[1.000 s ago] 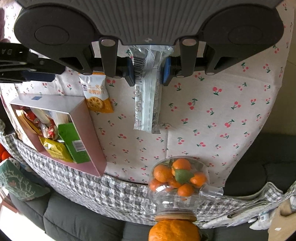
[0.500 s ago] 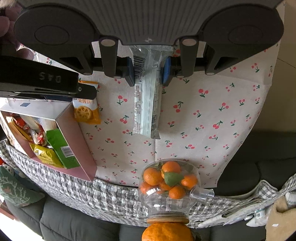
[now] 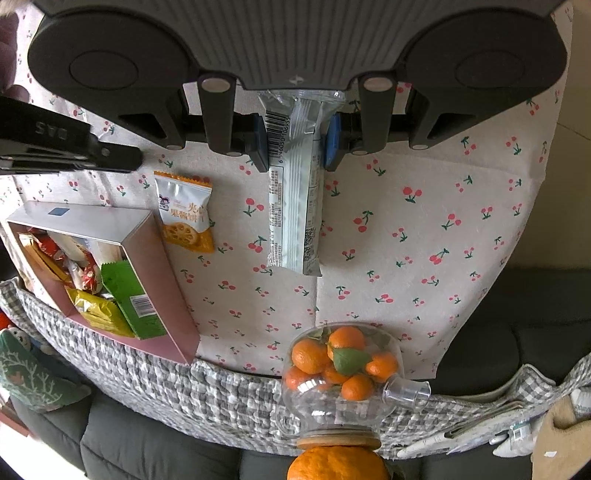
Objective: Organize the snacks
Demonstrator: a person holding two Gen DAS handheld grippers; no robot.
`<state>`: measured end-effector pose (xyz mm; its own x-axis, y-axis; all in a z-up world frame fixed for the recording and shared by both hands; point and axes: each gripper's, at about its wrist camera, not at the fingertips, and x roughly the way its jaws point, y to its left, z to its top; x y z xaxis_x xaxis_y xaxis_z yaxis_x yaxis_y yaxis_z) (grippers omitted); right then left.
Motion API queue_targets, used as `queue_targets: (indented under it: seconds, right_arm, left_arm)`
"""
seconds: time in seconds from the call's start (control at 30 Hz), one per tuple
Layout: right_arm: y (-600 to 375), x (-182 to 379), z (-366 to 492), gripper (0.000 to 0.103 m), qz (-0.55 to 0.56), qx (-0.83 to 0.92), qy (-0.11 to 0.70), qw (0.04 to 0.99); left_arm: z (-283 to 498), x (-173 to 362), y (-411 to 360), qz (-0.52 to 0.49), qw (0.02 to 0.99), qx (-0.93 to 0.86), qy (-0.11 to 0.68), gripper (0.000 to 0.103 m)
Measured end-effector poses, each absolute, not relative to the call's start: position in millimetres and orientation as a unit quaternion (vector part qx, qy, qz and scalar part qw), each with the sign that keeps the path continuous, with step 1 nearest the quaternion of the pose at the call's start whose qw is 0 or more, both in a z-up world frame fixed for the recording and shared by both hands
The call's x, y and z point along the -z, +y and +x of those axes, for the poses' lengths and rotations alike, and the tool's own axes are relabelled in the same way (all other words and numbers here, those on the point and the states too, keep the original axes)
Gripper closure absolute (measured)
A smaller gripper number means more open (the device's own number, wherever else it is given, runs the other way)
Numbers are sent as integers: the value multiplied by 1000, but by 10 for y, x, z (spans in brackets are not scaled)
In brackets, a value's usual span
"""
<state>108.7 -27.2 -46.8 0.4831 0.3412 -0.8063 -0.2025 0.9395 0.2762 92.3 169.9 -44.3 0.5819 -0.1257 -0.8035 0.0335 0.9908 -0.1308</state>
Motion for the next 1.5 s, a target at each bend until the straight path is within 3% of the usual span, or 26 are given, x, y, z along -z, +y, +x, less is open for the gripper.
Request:
queue_targets:
  seconds: [0.17,0.23,0.3,0.33,0.6,0.67,0.73,0.87,1.23,1.5]
  right_arm:
    - [-380,445,1151,85,130,-162,506,837]
    - [-346,421,1196,61,163,-152,502,836]
    - [-266,401,1248,48,190,-142,494,837]
    - [-217,404,1271,47,196,-136,492,837]
    - [258,486,1383,45,165,-51,468,867]
    - [312,493,1380,49,146,-41,460,875]
    - [359,498,1382,62,117,-34,454,883]
    - [401,513,1360,66,80,-41,445,891]
    - [332,481,1124,66,31,-95,449,888]
    - [11,429,988,66,62,-136,483,863]
  left_arm:
    - [945,405,1700,-55,890,34,452,75]
    - [952,400,1689,-48,891,29,450,75]
    - [959,413,1686,-43,892,27,450,75]
    - [964,418,1691,-42,892,27,450,75]
    - [961,447,1780,-51,890,16,454,74]
    - [957,456,1802,-57,889,17,455,74]
    - [944,460,1801,-56,890,18,453,74]
    - [925,468,1830,-57,890,20,451,74]
    - [863,467,1807,-47,892,22,450,75]
    - [843,439,1768,-66,887,36,455,75]
